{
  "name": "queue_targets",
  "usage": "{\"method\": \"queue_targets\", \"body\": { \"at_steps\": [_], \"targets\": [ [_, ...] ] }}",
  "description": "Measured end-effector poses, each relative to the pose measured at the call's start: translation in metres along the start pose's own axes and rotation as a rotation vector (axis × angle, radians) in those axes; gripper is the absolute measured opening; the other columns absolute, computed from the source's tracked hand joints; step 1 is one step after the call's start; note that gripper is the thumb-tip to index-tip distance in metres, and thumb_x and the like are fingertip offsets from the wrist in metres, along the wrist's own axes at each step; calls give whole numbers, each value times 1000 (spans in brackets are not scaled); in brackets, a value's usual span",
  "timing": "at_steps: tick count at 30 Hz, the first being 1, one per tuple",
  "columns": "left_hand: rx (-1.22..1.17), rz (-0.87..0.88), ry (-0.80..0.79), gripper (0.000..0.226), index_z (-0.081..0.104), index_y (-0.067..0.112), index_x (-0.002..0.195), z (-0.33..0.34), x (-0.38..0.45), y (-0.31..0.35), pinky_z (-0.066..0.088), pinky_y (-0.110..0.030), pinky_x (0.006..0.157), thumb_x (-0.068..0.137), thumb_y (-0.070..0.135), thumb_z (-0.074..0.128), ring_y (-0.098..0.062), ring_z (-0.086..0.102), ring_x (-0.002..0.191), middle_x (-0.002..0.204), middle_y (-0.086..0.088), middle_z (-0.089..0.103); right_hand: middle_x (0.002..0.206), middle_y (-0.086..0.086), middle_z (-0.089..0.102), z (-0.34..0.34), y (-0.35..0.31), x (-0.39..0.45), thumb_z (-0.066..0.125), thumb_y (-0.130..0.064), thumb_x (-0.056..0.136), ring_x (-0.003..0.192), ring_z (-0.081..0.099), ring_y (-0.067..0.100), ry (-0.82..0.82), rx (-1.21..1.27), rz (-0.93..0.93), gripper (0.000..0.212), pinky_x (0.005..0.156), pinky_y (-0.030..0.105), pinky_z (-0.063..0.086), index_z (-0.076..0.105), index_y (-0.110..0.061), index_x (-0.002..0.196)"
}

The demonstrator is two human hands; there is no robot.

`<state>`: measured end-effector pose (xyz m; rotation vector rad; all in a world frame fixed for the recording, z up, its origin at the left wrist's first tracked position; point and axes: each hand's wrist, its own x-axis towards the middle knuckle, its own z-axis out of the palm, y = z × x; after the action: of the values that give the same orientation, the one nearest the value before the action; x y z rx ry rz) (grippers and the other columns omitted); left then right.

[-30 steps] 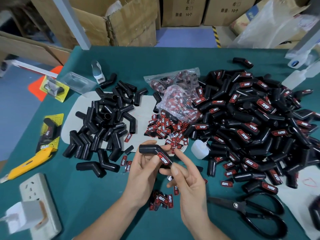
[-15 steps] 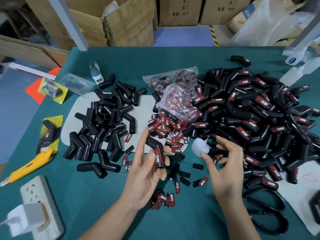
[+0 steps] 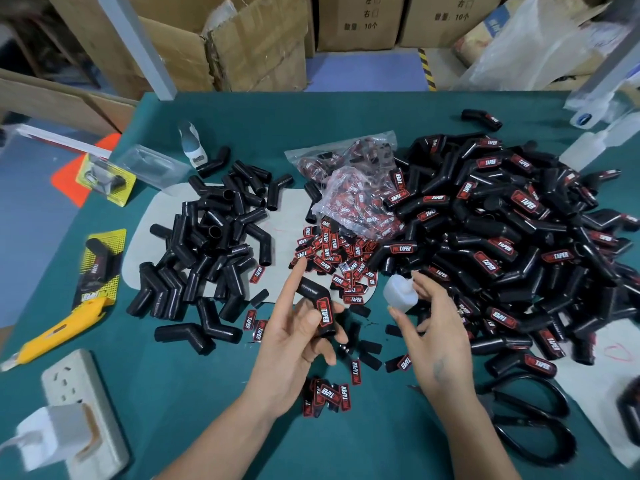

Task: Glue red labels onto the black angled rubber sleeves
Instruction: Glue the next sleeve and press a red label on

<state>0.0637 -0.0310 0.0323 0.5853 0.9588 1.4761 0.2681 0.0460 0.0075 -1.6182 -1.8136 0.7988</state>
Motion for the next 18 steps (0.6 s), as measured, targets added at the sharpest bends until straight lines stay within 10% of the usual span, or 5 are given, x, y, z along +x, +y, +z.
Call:
{"method": "queue_targets", "body": {
  "at_steps": [8,15,18],
  "targets": [
    [-14,-23,-52,52,48,40,154,-1,-2,-1,42,-24,64,107,18,47,-18,51,72,135,-24,65,121,-58,37,2,-7,1,59,-43,98,88,55,4,47,-89,-73,35,74,33,46,46,-53,129],
    [-30,-68,-16,45,63,28,143,-2,-2,-3,28,-31,61,101,19,47,-14,46,65,115,-16,68,117,-28,55,-4,-12,-4,62,-39,102,107,59,-1,31,308,-80,33,88,10,44,55,-61,126],
    [-32,-57,-19,39,62,29,141,-2,-1,-2,39,-26,58,105,22,50,-18,54,71,128,-22,67,120,-4,63,-11,-14,-9,61,-52,95,103,70,31,-50,546,-20,35,89,48,59,59,-53,130]
  ]
}}
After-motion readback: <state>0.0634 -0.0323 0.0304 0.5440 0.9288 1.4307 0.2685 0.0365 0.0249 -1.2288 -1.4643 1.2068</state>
